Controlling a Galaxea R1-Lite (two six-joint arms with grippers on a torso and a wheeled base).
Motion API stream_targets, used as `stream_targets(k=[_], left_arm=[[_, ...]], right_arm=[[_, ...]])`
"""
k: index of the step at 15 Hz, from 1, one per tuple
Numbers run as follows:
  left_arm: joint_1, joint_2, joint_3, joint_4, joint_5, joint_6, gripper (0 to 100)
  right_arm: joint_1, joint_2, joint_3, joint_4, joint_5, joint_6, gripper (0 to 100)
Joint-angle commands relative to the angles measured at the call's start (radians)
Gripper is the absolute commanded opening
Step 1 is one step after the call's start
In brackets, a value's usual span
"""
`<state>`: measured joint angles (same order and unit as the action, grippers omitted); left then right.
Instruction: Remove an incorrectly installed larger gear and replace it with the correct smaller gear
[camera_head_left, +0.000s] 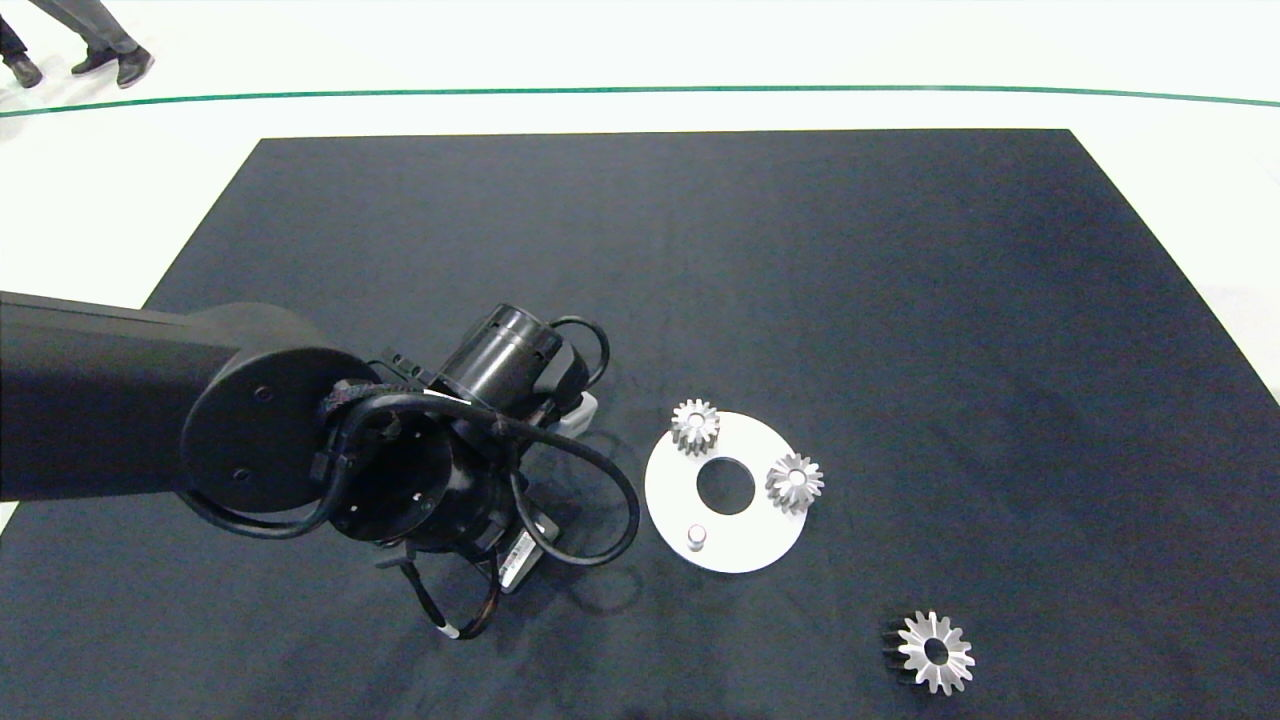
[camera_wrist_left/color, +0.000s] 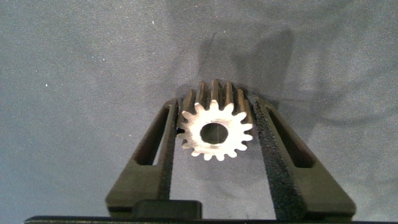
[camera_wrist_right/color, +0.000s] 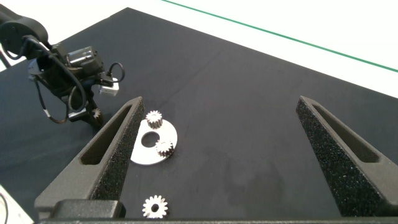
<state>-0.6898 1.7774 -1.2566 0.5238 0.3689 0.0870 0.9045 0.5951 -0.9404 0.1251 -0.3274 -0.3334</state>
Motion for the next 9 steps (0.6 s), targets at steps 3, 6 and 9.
stream_targets(k=[3,6,9], left_arm=[[0.001,0.008,0.013,0.004,0.022,0.000,35],[0.001,0.007,0.019,0.004,0.024,-0.001,34],[-0.001,-0.007,0.025,0.002,0.025,-0.001,32]], right_arm=[[0.001,0.000,0.000,-0.001,-0.001,-0.003,100],[0.001,0.000,0.000,-0.001,-0.001,-0.003,100],[0.001,-0.001,-0.001,-0.001,-0.001,-0.003,100]])
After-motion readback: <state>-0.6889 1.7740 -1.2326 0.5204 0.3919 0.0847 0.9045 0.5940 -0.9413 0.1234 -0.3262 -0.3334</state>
